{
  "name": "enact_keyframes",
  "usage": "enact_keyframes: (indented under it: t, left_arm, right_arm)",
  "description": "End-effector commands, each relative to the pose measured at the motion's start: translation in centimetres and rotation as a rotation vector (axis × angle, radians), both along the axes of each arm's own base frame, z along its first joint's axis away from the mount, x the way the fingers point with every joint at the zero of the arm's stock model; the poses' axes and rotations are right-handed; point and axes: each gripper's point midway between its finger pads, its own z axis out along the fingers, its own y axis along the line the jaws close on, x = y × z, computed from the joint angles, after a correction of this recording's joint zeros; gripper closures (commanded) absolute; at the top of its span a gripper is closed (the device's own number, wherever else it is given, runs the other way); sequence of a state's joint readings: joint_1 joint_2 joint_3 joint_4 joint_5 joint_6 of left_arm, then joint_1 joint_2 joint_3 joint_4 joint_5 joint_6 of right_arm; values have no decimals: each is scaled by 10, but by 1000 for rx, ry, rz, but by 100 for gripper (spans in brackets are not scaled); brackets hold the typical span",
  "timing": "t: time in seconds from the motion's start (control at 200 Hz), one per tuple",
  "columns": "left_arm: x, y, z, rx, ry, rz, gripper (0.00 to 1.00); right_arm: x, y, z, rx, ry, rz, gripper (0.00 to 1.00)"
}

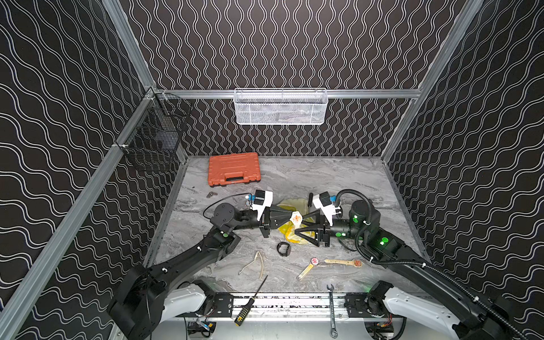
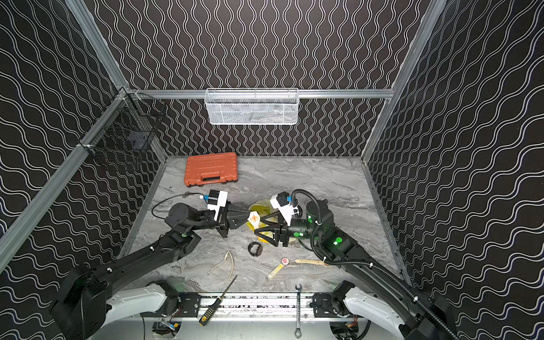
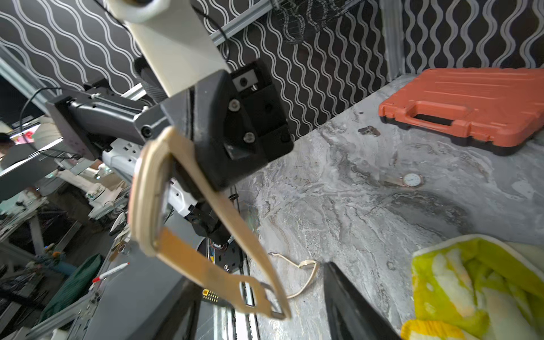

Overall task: Wipe the watch dial
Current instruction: Pick up the watch at the center of the board.

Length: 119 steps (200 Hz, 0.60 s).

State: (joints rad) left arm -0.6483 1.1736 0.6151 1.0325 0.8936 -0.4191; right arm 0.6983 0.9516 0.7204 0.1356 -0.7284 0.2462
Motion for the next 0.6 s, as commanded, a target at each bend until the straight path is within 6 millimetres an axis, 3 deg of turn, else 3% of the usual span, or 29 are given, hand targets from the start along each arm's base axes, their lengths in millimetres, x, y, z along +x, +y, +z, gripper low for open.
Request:
enact_keyframes:
  t: [0.0, 0.04, 0.115, 0.25, 0.31, 0.395, 0.59]
  left_arm:
    - [-6, 3, 11, -42, -8, -26, 100]
    - [-7, 3, 12, -43, -11, -27, 100]
    - [-6, 4, 13, -46, -10, -17, 100]
    - [-8, 5, 19, -41, -21, -19, 100]
    - [-8, 5, 21, -35, -21, -14, 100]
    - [-5, 5, 19, -20, 8, 0, 80]
    - [-7, 8, 2, 49, 56, 23, 58]
  right_arm:
    - [-14, 7, 21, 77, -73, 114, 37]
    - [-16, 8, 20, 79, -74, 133, 46]
    - [-19, 8, 20, 75, -70, 151, 75]
    - [-24, 7, 21, 81, -62, 175, 98]
    - [-25, 7, 22, 82, -59, 179, 100]
    - [-26, 7, 25, 86, -53, 183, 100]
    - [-21, 4, 33, 68, -83, 135, 100]
